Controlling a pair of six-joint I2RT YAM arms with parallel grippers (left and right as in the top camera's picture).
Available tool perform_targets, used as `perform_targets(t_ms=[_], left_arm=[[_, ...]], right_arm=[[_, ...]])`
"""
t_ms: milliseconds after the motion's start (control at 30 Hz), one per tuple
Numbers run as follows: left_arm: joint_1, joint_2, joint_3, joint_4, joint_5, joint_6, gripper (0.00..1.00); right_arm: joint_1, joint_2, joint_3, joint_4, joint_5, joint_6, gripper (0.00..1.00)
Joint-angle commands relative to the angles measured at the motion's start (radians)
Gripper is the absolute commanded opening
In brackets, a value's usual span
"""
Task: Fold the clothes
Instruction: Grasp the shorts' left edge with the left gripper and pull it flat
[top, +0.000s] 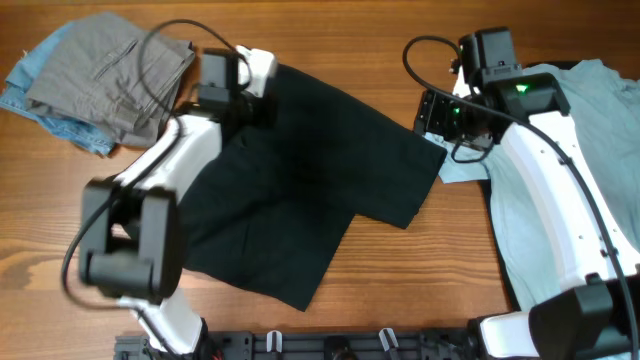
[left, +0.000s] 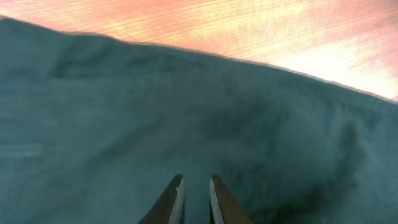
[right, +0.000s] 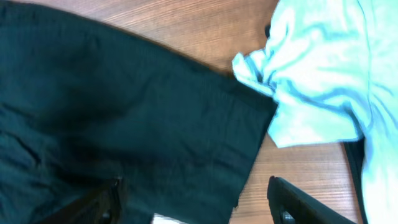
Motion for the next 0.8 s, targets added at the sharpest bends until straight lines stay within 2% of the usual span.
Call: perform_targets(t_ms=[0,33,167,267,300,333,400,467,533,633,700,767], left_arm=[[-0.013,0.122,0.000,0.037,0.069,0.033,0.09],[-0.012,0.153,0.000,0.037,0.074,0.033,0.04],[0.029,0.232,0.000,0.043,-0.094,0.032,0.04],[0.157,0.258,0.000,0.072,-0.272,-0.019,0.04],[0.221,0.258,0.000,0.090,-0.286,-0.041,0.04],[0.271,0.257,0.000,0.109,-0.275,-0.072,0.04],[0.372,0.250,0.014,0.120,-0.134,-0.085,0.04],[0.393,0.227,0.021,0.108,-0.015,-0.084,0.04],[0.369,0.182,0.021,0.089,0.034,-0.084,0.13],[0.326,0.046,0.021,0.032,0.037,-0.084,0.28],[0.309,-0.083,0.021,-0.030,0.037,-0.084,0.38],[0.306,-0.220,0.021,-0.095,0.036,-0.084,0.42]], right_arm=[[0.000,-0.023,-0.005,-0.021,-0.015,-0.021,0.78],[0.000,-0.023,-0.005,-0.018,-0.015,-0.021,0.79],[0.000,-0.023,-0.005,0.009,-0.015,-0.048,0.86],[0.000,-0.023,-0.005,0.005,-0.015,-0.047,0.87],[0.000,-0.023,-0.005,0.006,-0.015,-0.046,0.87],[0.000,-0.023,-0.005,0.008,-0.015,-0.044,0.87],[0.000,-0.019,-0.013,0.032,-0.016,-0.042,0.87],[0.003,0.004,-0.035,0.051,-0.035,-0.040,0.84],[0.012,0.037,-0.076,0.093,-0.108,-0.081,0.80],[0.063,0.098,-0.124,0.179,-0.257,-0.235,0.80],[0.127,0.155,-0.147,0.211,-0.259,-0.277,0.79],[0.203,0.227,-0.148,0.232,-0.254,-0.336,0.76]])
